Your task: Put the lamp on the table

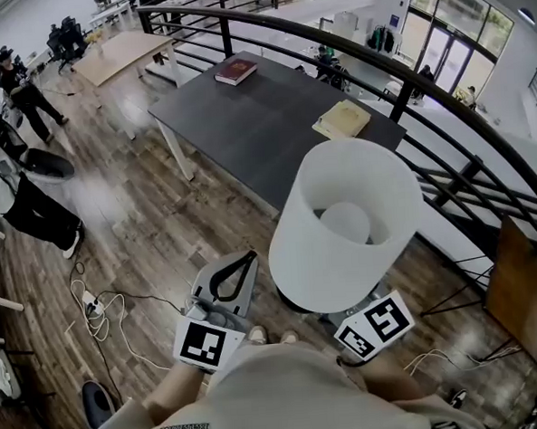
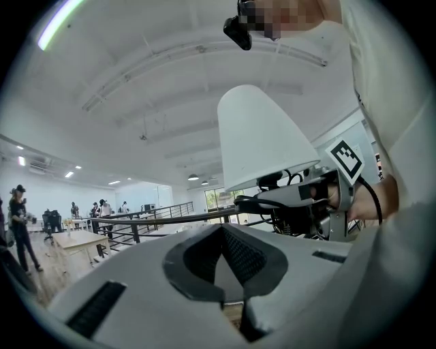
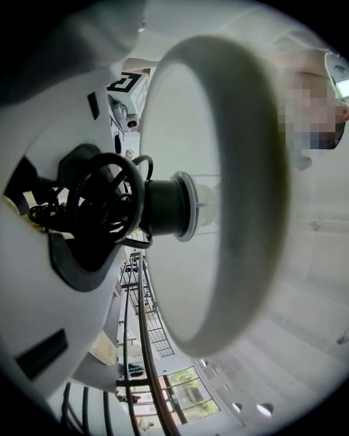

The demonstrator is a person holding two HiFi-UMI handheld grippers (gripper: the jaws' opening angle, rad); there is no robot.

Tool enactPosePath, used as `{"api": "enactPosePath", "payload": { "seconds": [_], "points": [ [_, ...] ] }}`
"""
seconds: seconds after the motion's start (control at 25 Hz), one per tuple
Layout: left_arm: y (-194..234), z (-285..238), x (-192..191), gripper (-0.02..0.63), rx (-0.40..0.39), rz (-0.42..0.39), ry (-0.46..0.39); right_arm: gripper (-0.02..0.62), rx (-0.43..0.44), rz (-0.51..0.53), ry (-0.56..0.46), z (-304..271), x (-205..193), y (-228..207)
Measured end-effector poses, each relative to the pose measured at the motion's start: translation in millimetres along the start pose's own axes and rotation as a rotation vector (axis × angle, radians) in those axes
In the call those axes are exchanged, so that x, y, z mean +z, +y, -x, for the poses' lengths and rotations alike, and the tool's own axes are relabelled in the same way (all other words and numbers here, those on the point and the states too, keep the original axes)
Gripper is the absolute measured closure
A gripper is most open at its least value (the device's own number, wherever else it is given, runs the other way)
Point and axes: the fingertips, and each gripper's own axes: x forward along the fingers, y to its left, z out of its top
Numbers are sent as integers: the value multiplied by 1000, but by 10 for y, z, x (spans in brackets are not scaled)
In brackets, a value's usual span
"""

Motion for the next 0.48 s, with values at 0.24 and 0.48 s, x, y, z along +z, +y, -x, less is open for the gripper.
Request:
{"api": "enactPosePath", "payload": {
  "seconds": [0.24, 0.48],
  "points": [
    [-168, -81, -15, 600, 11, 2, 4, 479, 14, -10, 11, 122, -61, -115],
    [-306, -136, -44, 601, 32, 7, 6, 479, 33, 6, -6, 236, -19, -204]
  ]
}}
